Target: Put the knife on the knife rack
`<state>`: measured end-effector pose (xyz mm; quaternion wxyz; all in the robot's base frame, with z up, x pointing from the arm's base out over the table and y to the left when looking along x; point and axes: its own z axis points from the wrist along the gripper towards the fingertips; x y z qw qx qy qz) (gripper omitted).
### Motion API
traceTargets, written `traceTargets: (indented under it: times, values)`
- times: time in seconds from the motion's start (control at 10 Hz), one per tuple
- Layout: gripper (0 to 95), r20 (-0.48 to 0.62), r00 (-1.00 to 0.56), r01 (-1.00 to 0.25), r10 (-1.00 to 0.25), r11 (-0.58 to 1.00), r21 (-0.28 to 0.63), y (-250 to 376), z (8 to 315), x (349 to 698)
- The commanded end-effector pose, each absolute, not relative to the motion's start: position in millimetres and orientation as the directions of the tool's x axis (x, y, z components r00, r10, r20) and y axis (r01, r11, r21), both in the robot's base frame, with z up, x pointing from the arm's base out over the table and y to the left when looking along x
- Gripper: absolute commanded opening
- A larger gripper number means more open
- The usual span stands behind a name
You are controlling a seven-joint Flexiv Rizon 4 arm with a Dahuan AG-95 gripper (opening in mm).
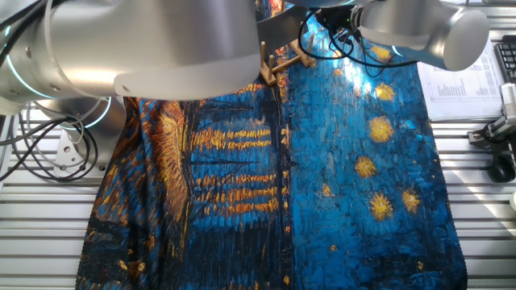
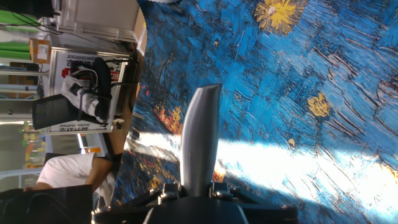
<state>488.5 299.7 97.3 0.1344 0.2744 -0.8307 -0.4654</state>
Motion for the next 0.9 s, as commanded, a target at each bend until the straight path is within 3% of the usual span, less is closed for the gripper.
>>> traceTargets:
  times: [0.1,0.9]
  values:
    - [0.0,-0.037,-0.812,-0.33,-0.583,0.405,0.853,299.8,96.9,488.5]
    - [0.0,-0.041,-0.814,-0.309,-0.58,0.372,0.875,298.5,90.5,488.4]
